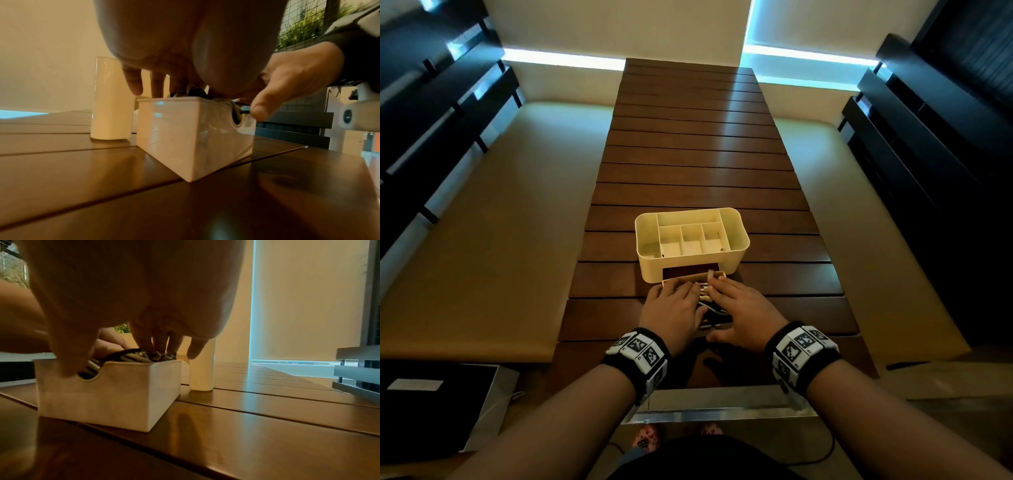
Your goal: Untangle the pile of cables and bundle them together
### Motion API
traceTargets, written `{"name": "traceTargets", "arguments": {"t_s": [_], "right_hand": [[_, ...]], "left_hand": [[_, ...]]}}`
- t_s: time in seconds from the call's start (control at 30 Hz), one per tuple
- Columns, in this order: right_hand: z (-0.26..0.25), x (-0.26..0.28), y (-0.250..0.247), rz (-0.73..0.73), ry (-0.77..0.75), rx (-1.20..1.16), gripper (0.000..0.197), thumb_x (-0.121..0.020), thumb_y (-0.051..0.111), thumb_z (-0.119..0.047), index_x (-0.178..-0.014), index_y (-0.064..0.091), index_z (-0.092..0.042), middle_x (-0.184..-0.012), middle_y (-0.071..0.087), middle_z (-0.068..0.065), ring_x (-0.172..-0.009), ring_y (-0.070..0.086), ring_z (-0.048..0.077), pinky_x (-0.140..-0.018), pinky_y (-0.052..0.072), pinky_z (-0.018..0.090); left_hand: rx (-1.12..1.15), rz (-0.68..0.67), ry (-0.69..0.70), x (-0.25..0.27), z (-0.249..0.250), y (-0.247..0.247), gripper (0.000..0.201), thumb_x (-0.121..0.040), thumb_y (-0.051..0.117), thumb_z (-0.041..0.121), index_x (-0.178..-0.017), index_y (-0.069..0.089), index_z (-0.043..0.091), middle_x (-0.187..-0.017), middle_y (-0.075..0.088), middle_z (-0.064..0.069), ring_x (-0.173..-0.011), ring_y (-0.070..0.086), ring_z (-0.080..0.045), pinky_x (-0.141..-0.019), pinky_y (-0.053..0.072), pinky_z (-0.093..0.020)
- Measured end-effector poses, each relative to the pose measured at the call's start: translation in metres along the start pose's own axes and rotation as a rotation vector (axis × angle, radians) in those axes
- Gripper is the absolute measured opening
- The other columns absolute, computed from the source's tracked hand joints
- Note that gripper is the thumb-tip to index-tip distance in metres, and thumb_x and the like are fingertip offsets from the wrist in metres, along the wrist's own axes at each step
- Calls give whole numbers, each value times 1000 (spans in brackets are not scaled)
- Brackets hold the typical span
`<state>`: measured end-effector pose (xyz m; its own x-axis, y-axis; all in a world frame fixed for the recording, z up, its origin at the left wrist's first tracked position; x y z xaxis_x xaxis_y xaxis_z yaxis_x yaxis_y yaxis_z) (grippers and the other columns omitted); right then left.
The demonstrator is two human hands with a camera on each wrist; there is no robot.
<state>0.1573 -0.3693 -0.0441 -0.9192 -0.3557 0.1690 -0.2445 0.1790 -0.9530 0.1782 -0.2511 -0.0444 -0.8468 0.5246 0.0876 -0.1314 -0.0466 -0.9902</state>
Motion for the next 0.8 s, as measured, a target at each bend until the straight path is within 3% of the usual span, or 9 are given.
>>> {"name": "traceTargets", "arguments": {"t_s": [0.1, 0.23, 0.33, 0.47, 0.6, 0.73, 0.8], "right_hand": [[2, -1, -2, 40, -15, -45, 80, -85, 70, -42, -153, 32, -19, -163, 22, -3, -150, 17, 16, -121, 23, 39], [12, -2, -11, 117, 89, -442, 63, -84, 77, -22, -141, 52, -18, -153, 40, -9, -139, 31, 2, -118, 26, 25], [19, -3, -10, 133, 106, -425, 61, -82, 78, -17, -139, 55, -19, -149, 45, -9, -134, 37, 1, -111, 27, 17], [11, -5, -11, 241, 25, -285, 51, -79, 79, -18, -128, 63, -15, -140, 55, 0, -128, 46, 17, -108, 37, 28], [0, -3, -12, 344, -31, -163, 40, -75, 80, -16, -113, 69, -13, -128, 63, 4, -114, 56, 25, -93, 52, 43], [-2, -2, -11, 344, -38, -118, 42, -73, 79, -13, -113, 69, -12, -126, 65, 5, -111, 59, 28, -87, 54, 47], [-3, -4, -17, 304, -19, -134, 41, -76, 79, -18, -116, 70, -14, -130, 63, 3, -116, 55, 26, -94, 51, 47]], "left_hand": [[10, -4, -21, -1, -1, 0, 55, -101, 28, 52, -147, 37, 22, -147, 48, 5, -139, 34, -19, -108, 29, -41], [29, -7, -32, -1, 0, 2, 55, -102, 28, 51, -148, 35, 23, -148, 46, 4, -138, 35, -20, -106, 33, -41], [58, -21, -55, -3, -1, 2, 54, -102, 30, 50, -147, 35, 23, -147, 47, 3, -133, 42, -21, -101, 38, -41], [75, -25, -62, -5, -1, 5, 54, -102, 31, 50, -148, 34, 22, -146, 47, 3, -130, 44, -22, -97, 41, -40], [141, -48, -1, -3, -4, 13, 64, -100, 29, 57, -153, 23, 21, -153, 37, 2, -135, 37, -23, -104, 37, -41], [105, -46, 82, 4, -5, 16, 79, -95, 22, 66, -156, 11, 18, -160, 26, -1, -140, 31, -23, -111, 32, -41], [66, -44, 82, 1, -4, 15, 77, -95, 22, 65, -156, 13, 18, -159, 27, -1, -140, 32, -23, -110, 34, -42]]}}
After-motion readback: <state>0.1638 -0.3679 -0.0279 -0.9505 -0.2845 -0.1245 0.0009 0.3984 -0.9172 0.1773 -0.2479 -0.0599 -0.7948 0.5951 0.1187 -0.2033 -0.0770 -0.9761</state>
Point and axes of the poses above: each hand's wrist, its own x-axis away from the middle knuckle, its own y-axis out of the palm, z = x × y, the point moved 8 cm from there along -x, towards the middle knuckle
